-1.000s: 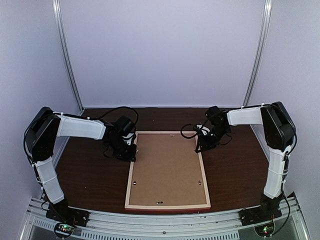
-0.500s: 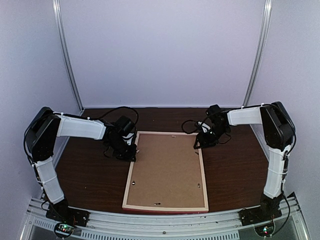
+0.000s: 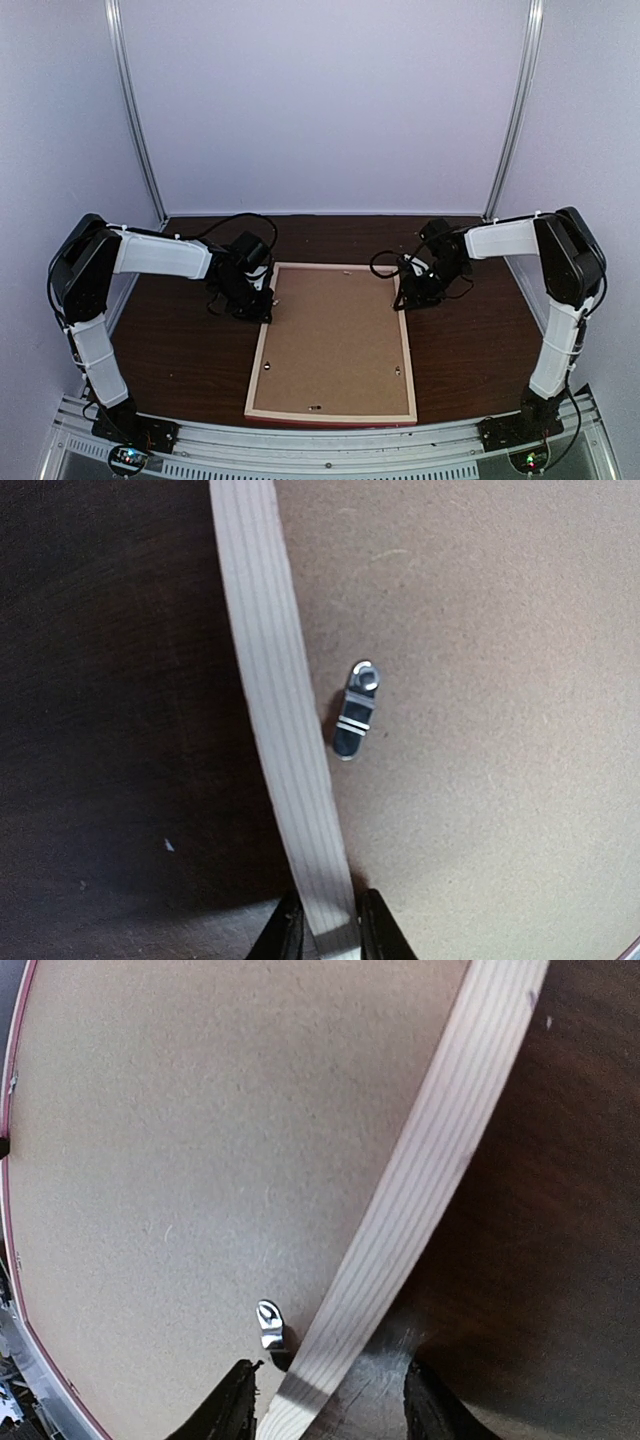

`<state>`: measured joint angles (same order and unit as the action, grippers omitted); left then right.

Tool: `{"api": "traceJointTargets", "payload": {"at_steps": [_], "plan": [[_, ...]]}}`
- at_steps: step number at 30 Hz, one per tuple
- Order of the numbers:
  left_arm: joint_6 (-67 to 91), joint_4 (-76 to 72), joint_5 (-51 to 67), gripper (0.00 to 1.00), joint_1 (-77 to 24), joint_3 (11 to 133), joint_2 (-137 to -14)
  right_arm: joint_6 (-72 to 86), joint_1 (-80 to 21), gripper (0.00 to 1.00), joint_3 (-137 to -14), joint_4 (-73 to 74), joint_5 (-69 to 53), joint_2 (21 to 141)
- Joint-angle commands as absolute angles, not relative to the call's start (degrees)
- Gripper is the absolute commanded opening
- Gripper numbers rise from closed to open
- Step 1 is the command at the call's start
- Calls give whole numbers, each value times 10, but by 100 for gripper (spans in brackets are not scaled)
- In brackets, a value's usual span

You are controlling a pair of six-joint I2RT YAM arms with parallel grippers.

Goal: Put the photo into the frame
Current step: Press the fastener onto the backboard.

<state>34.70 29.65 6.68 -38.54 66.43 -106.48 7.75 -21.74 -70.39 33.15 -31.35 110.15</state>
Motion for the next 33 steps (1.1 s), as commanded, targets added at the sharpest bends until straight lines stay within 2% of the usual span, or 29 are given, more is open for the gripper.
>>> {"api": "traceJointTargets", "payload": {"at_steps": [1,8,13,22,33], "plan": [[335,281,95,20,-390,663,-1079,114,-218,51,-662,327,-331,1064],[338,279,97,20,-390,665,-1082,165,-248,50,-615,298,-317,1034],[339,278,98,21,-390,666,-1082,180,-258,45,-610,287,-299,1043],[339,275,101,21,-390,661,-1081,219,-244,48,-659,279,-220,1061],[334,276,102,20,-390,664,-1082,234,-236,48,-709,287,-209,1105]]}}
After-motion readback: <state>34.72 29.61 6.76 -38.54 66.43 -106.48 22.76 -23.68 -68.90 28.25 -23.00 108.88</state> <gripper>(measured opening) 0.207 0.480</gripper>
